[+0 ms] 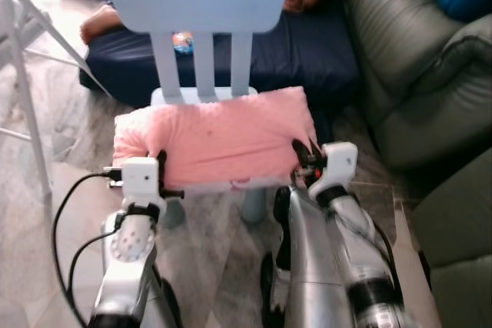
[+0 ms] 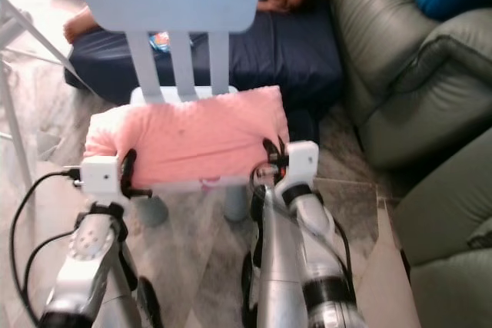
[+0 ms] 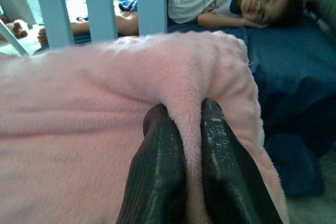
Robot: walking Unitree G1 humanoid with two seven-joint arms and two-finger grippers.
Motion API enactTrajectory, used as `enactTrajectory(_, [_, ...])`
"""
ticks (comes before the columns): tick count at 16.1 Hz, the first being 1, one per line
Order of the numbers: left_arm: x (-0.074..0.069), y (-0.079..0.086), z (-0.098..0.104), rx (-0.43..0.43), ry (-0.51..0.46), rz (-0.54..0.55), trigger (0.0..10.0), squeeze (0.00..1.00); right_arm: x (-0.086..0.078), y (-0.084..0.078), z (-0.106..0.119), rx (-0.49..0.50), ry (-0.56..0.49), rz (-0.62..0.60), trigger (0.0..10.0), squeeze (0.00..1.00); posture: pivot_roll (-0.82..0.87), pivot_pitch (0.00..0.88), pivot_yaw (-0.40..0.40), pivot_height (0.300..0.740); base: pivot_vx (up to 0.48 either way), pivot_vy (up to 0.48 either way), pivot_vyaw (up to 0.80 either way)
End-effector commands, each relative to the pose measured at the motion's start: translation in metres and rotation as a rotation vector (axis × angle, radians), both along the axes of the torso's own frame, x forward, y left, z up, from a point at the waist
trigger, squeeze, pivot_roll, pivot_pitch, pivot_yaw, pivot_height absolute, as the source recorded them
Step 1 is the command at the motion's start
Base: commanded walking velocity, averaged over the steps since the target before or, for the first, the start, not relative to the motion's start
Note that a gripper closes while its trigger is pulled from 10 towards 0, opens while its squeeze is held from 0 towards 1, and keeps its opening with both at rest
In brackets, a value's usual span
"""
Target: Move the pillow to the sofa
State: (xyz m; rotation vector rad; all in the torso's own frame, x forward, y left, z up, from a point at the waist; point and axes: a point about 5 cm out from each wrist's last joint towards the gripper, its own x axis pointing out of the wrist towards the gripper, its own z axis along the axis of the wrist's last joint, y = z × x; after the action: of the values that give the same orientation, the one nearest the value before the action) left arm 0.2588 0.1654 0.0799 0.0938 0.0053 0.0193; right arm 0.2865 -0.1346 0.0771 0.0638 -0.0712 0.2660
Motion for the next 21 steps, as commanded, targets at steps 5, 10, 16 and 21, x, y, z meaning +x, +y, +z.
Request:
enactTrajectory(5, [0.002, -0.004, 0.012, 0.012, 0.005, 0.037, 10.0, 0.0, -0.013, -0.02, 0.007, -0.038, 0.039, -0.091, 10.0, 0.0, 0.04, 0.042, -0.054, 0.434, 0.0, 0.0, 0.0])
enactTrajectory(10, [0.008, -0.017, 0.017, -0.018, 0.009, 0.02, 10.0, 0.0, -0.004, -0.013, 0.014, -0.023, 0.05, -0.068, 10.0, 0.0, 0.04, 0.042, -0.063, 0.434, 0.0, 0.0, 0.0])
enactTrajectory(16, [0.01, -0.022, 0.015, -0.042, 0.037, -0.042, 10.0, 0.0, 0.002, -0.011, 0.022, -0.008, 0.027, -0.062, 10.0, 0.0, 0.03, 0.043, -0.055, 0.479, 0.0, 0.0, 0.0])
enactTrajectory(21, [0.011, -0.025, 0.014, -0.043, 0.041, -0.041, 10.0, 0.0, 0.001, -0.014, 0.022, -0.021, 0.033, -0.062, 10.0, 0.0, 0.03, 0.049, -0.055, 0.534, 0.0, 0.0, 0.0])
